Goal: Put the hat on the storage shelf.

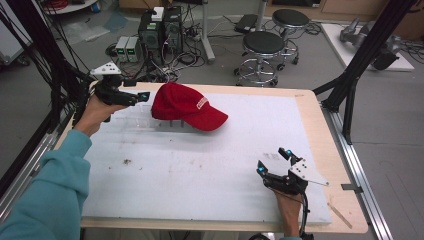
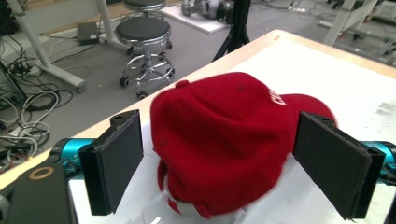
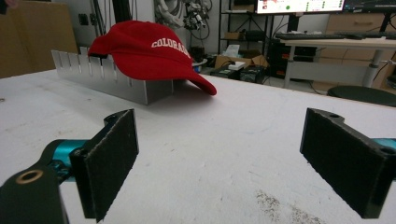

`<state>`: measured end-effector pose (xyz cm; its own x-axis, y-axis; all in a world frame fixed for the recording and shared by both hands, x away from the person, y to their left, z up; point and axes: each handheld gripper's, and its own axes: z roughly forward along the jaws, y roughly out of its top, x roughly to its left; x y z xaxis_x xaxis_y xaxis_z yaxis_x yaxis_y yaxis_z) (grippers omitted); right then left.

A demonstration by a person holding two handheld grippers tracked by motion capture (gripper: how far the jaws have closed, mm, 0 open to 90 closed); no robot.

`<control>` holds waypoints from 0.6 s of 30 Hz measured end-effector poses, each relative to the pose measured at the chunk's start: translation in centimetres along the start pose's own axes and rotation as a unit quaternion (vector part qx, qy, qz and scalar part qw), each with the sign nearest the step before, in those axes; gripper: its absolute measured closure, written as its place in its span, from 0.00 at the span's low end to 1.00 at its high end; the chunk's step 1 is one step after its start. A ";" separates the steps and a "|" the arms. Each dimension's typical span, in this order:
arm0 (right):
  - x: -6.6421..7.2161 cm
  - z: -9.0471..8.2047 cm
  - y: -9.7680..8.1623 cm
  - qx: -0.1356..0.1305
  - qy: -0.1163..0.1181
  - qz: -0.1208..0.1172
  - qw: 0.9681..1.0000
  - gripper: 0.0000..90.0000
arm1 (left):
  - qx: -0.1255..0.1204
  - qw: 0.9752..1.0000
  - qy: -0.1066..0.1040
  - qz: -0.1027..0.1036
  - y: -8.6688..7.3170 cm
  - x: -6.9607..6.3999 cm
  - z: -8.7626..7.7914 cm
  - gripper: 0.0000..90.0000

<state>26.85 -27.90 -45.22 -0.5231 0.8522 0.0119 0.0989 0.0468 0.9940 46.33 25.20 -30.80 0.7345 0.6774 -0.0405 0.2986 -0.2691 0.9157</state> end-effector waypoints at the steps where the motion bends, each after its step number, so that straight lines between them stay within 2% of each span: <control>1: 0.0 0.0 0.0 0.000 0.000 0.001 1.000 0.12 | 0.003 1.000 -0.002 -0.003 0.2 0.2 0.4 0.18; 4: 0.0 0.0 0.0 0.000 0.000 0.001 1.000 0.12 | 0.011 1.000 0.001 -0.002 0.9 0.7 1.5 0.18; 8: 0.1 0.0 0.0 0.001 -0.001 0.000 1.000 0.12 | 0.033 0.999 0.002 -0.008 1.3 1.4 3.0 0.18; 11: 0.1 0.0 0.0 0.001 -0.002 0.000 1.000 0.12 | 0.040 0.999 0.000 -0.015 1.4 1.8 3.9 0.18; 18: 0.0 0.0 0.0 0.000 -0.004 0.001 1.000 0.12 | 0.059 0.998 -0.008 -0.015 1.8 2.0 5.5 0.18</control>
<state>26.85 -27.86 -45.23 -0.5169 0.8560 0.0127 0.1003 0.0459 0.9939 51.71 22.32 -31.48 0.7340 0.6752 -0.0736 0.3886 -0.3286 0.8608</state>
